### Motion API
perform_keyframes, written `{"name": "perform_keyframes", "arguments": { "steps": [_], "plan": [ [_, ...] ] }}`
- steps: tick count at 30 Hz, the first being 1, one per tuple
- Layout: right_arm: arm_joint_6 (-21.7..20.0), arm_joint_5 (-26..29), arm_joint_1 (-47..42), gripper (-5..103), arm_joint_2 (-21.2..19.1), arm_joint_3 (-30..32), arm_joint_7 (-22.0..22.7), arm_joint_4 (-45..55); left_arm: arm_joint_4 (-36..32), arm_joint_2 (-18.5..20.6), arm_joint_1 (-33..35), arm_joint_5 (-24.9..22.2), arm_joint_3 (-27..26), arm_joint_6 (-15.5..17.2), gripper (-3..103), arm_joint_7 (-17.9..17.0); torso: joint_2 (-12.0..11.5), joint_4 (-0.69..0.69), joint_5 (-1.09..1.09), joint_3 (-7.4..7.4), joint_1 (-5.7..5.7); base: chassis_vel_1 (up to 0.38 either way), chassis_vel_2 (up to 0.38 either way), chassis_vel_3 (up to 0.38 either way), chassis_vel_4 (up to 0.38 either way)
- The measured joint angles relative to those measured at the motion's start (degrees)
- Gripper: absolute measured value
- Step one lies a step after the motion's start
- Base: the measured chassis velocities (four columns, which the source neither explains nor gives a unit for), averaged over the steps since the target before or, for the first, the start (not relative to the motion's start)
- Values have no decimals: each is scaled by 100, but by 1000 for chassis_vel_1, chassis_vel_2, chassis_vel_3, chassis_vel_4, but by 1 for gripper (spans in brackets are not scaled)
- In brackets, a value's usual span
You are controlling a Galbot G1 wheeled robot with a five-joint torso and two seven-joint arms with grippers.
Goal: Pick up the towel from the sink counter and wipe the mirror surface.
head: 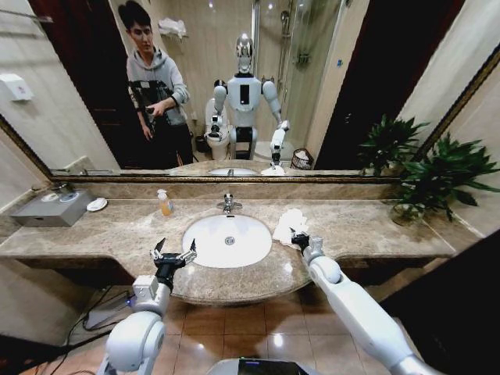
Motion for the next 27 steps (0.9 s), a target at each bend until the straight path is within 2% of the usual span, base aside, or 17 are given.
{"name": "perform_keyframes", "arguments": {
  "steps": [4,8,9,11,17,22,27],
  "plan": [
    [14,18,-21,9,-31,32,0,90,0,0,0,0,0,0,100,0,0,0,0,0,0,0,0,0,0],
    [218,3,-82,9,-47,306,-53,439,0,0,0,0,0,0,100,0,0,0,2,1,0,0,0,0,0],
    [417,51,1,9,-159,663,-147,976,0,0,0,0,0,0,100,0,0,-1,0,0,0,0,0,0,0],
    [633,117,206,9,-360,869,-261,1357,0,0,0,0,0,0,100,0,0,0,-1,0,0,0,0,0,0],
    [891,346,846,9,-815,1177,-371,1914,0,0,0,0,0,0,100,0,0,0,0,0,0,0,0,0,0],
    [1041,598,1684,9,-1088,1265,-362,1685,0,0,0,0,-1,0,100,-1,0,1,0,0,0,0,0,0,0],
    [1236,522,2422,9,-1064,1186,-368,1047,0,0,-1,0,0,0,100,0,0,-2,3,1,0,0,0,0,0]
  ]
}}
